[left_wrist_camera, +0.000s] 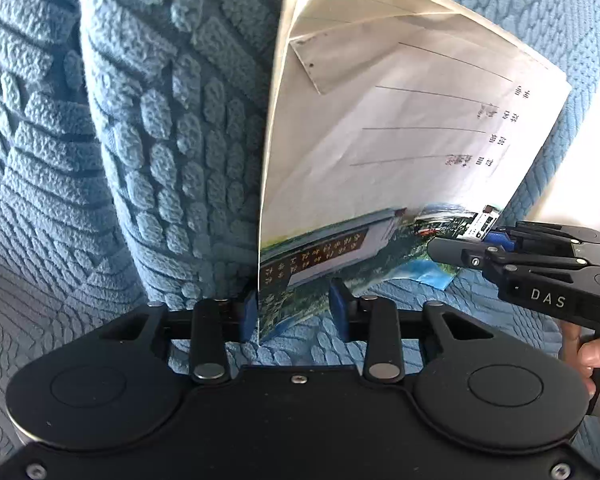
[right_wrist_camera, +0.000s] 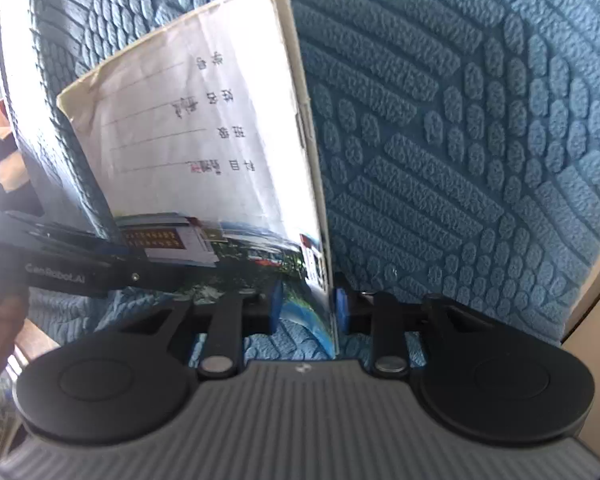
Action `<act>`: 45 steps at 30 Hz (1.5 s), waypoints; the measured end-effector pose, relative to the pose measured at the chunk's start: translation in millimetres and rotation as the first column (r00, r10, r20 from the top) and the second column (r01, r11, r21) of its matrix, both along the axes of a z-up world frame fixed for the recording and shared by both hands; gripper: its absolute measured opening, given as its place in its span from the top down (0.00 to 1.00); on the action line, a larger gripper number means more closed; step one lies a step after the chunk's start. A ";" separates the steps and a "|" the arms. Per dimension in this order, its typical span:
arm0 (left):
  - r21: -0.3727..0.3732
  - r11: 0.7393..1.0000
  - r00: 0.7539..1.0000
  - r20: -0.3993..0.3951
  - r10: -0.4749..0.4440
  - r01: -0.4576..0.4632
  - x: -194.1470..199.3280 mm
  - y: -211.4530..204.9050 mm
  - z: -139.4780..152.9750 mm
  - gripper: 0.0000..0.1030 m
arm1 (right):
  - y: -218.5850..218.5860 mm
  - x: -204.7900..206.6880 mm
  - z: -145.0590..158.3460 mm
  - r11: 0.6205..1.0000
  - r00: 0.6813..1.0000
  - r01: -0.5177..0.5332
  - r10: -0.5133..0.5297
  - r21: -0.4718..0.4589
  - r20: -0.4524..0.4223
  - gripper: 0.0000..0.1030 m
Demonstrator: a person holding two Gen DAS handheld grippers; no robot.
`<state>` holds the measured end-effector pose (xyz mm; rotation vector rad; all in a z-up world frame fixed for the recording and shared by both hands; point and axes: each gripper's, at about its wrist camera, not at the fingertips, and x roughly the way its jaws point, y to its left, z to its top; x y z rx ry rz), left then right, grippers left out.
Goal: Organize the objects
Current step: 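Close the right gripper on the booklet while the left gripper holds it, then lift and carry the booklet with both grippers toward the book stack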
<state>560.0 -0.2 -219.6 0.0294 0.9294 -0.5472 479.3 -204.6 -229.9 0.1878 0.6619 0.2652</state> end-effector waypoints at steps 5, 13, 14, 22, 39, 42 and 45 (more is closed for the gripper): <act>-0.035 0.999 1.000 -0.006 -0.031 0.031 -6.6 -3.6 12.6 0.75 | 4.8 -13.5 14.8 1.000 1.000 -0.004 0.003 0.007 0.010 0.85; -0.074 0.996 0.998 -0.020 -0.057 0.055 -20.0 -3.0 30.6 0.82 | 12.2 -39.5 45.3 0.998 1.000 0.014 -0.015 0.065 0.022 0.89; -0.080 0.995 0.998 -0.026 -0.057 0.055 -21.6 -0.9 32.9 0.82 | 10.2 -44.5 49.5 0.996 0.999 0.023 -0.024 0.081 0.020 0.89; -0.143 0.988 0.993 -0.098 -0.069 0.054 -43.6 12.3 54.1 0.85 | -2.8 -88.7 78.4 0.978 0.995 0.099 -0.091 0.186 -0.049 0.90; -0.096 0.991 0.958 -0.265 -0.114 0.092 -149.3 14.8 37.5 0.85 | -32.5 -160.5 15.8 0.884 0.904 0.360 -0.251 0.298 -0.347 0.86; -0.061 0.993 0.957 -0.266 -0.116 0.104 -160.7 12.3 33.2 0.84 | -32.4 -166.8 9.5 0.872 0.870 0.417 -0.301 0.257 -0.390 0.73; -0.049 0.994 0.953 -0.283 -0.110 0.100 -165.1 13.9 26.6 0.84 | -33.1 -175.2 7.6 0.854 0.854 0.451 -0.328 0.260 -0.404 0.67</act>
